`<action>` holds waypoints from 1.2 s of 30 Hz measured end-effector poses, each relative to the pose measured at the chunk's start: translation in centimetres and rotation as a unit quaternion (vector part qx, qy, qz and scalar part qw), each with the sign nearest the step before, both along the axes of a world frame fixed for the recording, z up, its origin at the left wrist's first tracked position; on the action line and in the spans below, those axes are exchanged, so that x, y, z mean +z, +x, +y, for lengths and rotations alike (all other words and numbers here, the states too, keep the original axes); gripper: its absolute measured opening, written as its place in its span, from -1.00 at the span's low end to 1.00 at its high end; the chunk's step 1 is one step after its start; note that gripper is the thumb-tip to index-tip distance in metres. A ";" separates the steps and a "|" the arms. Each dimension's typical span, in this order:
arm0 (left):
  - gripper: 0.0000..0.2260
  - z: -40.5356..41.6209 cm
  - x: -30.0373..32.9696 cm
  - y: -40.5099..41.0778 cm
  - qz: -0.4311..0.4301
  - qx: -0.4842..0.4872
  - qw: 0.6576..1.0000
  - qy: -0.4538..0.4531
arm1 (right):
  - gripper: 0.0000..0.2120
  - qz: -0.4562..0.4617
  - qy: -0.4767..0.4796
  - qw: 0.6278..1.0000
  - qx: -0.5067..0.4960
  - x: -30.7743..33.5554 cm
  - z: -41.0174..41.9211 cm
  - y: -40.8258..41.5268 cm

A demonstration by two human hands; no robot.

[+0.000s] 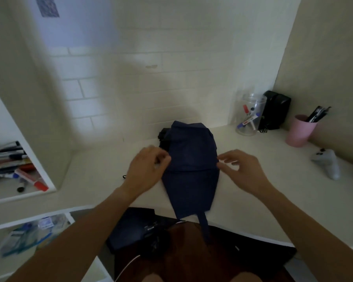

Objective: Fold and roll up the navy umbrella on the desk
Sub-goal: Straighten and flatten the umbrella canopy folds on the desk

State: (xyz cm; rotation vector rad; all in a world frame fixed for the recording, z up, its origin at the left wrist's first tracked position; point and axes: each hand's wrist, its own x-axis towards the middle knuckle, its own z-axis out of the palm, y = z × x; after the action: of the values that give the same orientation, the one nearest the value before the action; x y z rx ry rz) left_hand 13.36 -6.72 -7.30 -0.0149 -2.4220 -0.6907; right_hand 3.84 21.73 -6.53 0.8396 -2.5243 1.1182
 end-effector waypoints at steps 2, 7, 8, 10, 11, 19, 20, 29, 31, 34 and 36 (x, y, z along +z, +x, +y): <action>-0.80 0.5 1.9 -2.4 0.022 0.060 0.993 0.100 | -0.81 -0.086 -0.053 0.994 -0.049 1.9 -0.7 -1.3; -0.55 1.4 4.3 -8.2 -0.138 0.090 0.961 0.222 | -0.61 -0.241 -0.136 0.959 -0.054 3.9 -3.1 -5.0; -0.50 1.5 4.3 -8.9 -0.160 0.099 0.955 0.227 | -0.58 -0.253 -0.139 0.957 -0.042 4.0 -3.6 -5.4; -0.49 1.5 4.2 -9.8 -0.177 0.107 0.939 0.273 | -0.55 -0.257 -0.145 0.955 -0.024 4.1 -4.5 -5.9; -0.53 1.5 4.2 -10.0 -0.171 0.103 0.928 0.313 | -0.54 -0.257 -0.152 0.954 -0.019 4.2 -4.7 -6.2; -0.86 2.2 6.8 -7.3 -0.069 0.037 0.887 0.454 | -0.62 -0.262 -0.220 0.940 0.015 4.9 -4.1 -5.7; -0.89 2.5 7.1 -6.5 -0.057 0.023 0.888 0.456 | -0.60 -0.268 -0.226 0.936 0.025 5.0 -3.7 -5.4; -0.47 4.1 7.2 0.1 -0.059 -0.162 0.900 0.400 | -0.56 -0.287 -0.215 0.928 0.105 6.3 -1.6 -2.3; -0.46 4.2 6.9 0.7 -0.051 -0.154 0.919 0.360 | -0.59 -0.258 -0.194 0.941 0.101 6.4 -1.2 -1.6; -0.64 4.3 6.3 1.6 -0.039 -0.118 0.950 0.286 | -0.66 -0.155 -0.134 0.977 0.066 5.5 -0.7 -0.7; -0.74 4.4 5.4 2.4 -0.004 -0.091 0.976 0.196 | -0.70 -0.054 -0.080 0.995 0.037 4.4 -0.3 0.0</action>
State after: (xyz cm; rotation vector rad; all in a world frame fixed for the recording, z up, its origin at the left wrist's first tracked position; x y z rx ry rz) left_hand 15.75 -2.37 -1.90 -0.0742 -2.2683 -1.2446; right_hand 3.85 21.38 -2.13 0.8586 -2.4637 1.4050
